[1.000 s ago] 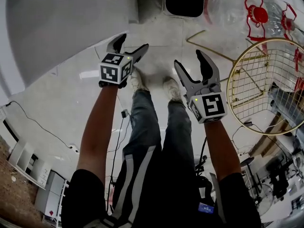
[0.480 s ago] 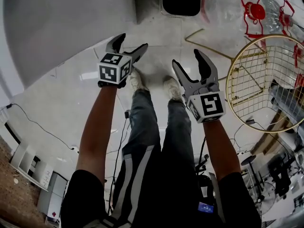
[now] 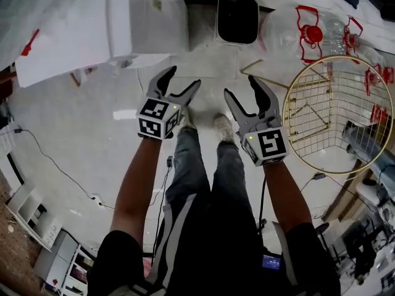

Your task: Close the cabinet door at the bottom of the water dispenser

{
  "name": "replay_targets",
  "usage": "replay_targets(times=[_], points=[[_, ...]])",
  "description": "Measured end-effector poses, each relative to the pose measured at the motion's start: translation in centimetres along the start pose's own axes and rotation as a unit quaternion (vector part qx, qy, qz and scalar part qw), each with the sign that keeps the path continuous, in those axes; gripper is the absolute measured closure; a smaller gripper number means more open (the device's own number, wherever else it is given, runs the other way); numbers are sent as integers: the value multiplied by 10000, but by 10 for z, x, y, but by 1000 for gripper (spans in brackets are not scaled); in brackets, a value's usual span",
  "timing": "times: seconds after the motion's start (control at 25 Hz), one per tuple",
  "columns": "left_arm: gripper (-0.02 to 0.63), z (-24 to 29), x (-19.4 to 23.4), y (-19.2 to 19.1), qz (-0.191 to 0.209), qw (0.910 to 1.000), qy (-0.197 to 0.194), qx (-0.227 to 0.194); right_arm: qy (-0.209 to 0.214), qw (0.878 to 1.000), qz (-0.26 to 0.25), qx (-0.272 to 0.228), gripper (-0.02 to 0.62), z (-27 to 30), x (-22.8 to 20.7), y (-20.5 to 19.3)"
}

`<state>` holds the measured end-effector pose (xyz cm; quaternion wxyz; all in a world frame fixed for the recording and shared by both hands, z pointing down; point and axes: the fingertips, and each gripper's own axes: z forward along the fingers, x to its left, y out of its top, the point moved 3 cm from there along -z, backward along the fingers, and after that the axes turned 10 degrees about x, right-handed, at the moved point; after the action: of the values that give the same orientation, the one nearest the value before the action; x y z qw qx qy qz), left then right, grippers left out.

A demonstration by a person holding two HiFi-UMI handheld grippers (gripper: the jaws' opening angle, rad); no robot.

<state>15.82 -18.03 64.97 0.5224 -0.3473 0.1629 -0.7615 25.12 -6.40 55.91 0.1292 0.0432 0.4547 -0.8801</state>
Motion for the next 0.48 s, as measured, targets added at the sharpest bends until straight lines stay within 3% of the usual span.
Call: replay_targets(times=[0.24,0.48], points=[[377,-113,-59,63,-14,9963,276,-818,301,9980,-421,-367,343,-68,37,79],[456,-219,-113,109,249,9881,508,-1432,507,9948,-715,-516,379,-137,79,135]])
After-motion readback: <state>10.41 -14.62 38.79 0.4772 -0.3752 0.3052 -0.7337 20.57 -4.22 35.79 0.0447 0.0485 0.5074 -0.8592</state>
